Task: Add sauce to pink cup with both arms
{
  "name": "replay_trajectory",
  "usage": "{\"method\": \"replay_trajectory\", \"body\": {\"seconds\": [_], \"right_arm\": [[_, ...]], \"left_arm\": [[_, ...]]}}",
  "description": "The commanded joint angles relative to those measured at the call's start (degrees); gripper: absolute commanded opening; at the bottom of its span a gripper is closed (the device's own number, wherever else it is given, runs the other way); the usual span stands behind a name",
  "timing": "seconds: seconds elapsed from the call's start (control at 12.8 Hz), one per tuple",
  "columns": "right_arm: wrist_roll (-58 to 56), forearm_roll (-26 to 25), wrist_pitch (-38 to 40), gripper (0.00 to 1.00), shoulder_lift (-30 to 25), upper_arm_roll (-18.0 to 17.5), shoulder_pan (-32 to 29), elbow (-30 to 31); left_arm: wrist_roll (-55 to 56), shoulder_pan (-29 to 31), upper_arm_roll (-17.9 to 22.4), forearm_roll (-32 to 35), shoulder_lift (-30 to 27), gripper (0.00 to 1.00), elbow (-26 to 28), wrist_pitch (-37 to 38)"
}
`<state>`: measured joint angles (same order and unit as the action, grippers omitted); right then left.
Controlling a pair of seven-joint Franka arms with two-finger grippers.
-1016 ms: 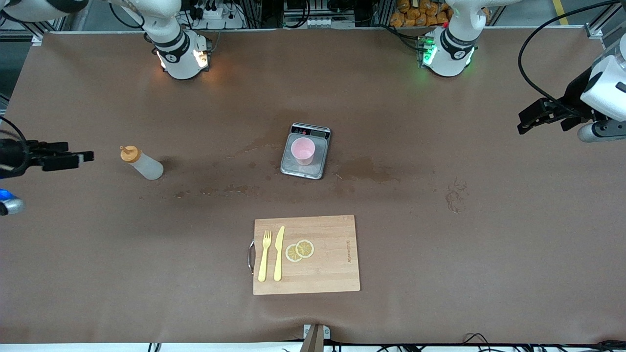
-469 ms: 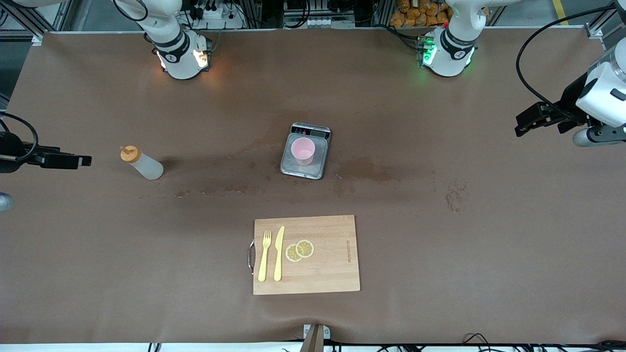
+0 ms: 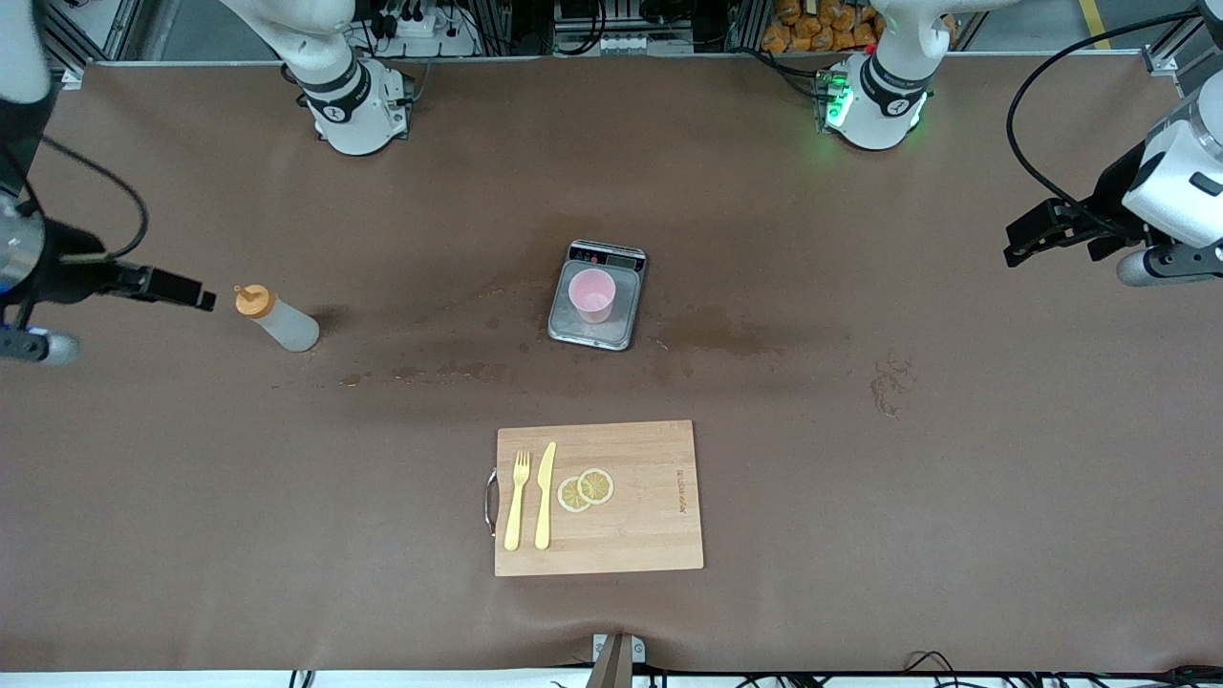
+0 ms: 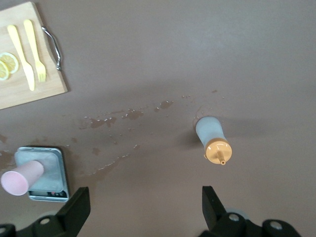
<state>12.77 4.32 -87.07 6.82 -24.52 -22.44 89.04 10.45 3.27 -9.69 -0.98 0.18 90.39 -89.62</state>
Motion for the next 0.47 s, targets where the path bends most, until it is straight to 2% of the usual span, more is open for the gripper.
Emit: {"method": "replay_trajectory", "body": {"seconds": [0.0, 0.39], "right_arm": [[-2.22, 1.74, -3.37, 1.00, -6.03, 0.26, -1.91, 8.00], [-2.40, 1.22, -3.63, 1.00, -5.68, 0.09, -1.20, 4.22]], "left_arm": [[-0.69, -0.10, 0.11, -0.60, -0.27, 1.00, -0.31, 0.24], [-0.69, -0.02, 0.19, -0.61, -0.27, 1.00, -0.30, 0.24]]}}
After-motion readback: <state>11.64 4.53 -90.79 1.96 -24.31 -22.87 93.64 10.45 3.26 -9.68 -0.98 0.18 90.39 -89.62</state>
